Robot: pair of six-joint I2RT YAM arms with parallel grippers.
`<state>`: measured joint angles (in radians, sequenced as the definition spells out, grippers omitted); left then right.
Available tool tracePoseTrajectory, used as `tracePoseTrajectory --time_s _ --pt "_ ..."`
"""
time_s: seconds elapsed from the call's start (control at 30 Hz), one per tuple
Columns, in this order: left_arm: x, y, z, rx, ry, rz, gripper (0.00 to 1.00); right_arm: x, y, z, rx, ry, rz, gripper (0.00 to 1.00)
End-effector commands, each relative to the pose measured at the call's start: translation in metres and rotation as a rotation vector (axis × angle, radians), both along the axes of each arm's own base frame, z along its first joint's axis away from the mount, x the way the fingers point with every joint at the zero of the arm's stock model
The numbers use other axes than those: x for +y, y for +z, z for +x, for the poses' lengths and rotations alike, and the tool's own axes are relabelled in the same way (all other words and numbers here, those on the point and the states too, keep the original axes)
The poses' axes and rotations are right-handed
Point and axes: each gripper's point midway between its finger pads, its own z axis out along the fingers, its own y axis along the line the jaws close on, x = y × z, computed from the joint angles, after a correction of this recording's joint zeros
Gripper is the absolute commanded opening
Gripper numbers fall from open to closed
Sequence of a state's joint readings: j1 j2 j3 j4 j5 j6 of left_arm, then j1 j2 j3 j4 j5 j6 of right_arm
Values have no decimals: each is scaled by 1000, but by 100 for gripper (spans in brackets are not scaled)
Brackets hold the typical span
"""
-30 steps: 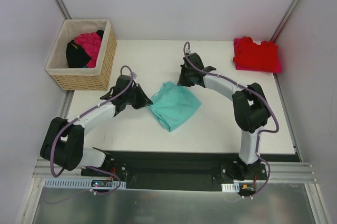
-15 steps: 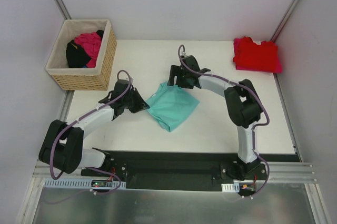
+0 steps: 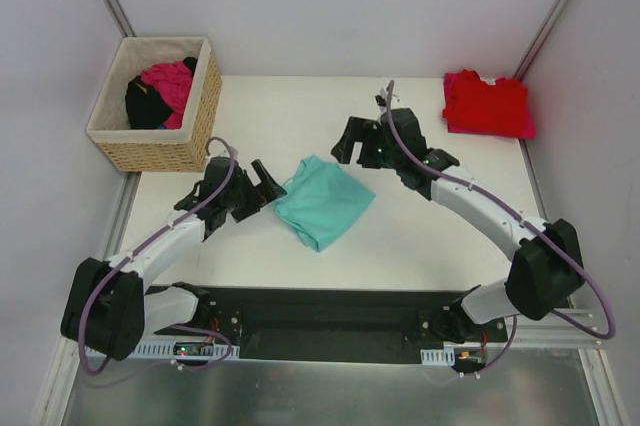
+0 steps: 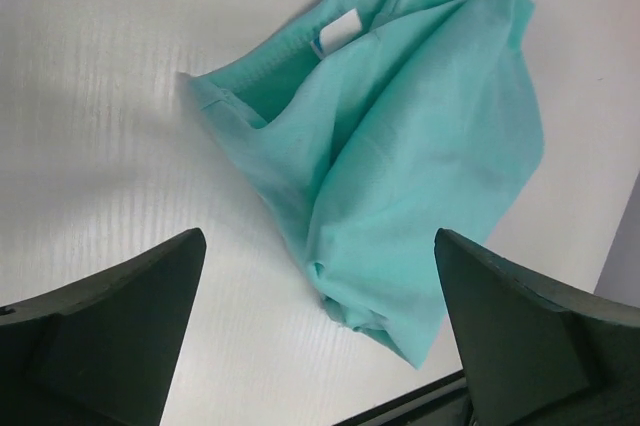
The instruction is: Fold and stack the t-shirts
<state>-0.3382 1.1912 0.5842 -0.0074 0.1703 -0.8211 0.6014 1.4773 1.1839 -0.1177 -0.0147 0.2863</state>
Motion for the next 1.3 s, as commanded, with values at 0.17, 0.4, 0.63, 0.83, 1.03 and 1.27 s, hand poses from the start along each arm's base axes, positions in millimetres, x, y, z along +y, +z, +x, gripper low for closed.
tracePoseTrajectory --time_s 0.17,0.4,0.63,0.83,1.03,1.27 --pt "-29 96 2 -191 -92 -195 99 15 -75 -43 185 68 30 98" --pt "-96 137 -31 -299 -321 -413 99 21 -86 -32 239 102 311 97" --pt "-122 138 -55 -335 -425 -612 98 29 -63 -32 298 243 699 97" --pt "-119 131 -57 -338 -427 -578 99 33 -26 -30 289 304 933 96" --pt "-127 116 -52 -301 -436 -593 98 32 -31 -34 295 293 909 96" --pt "-141 92 -42 -253 -448 -616 97 28 -61 -39 342 252 858 96"
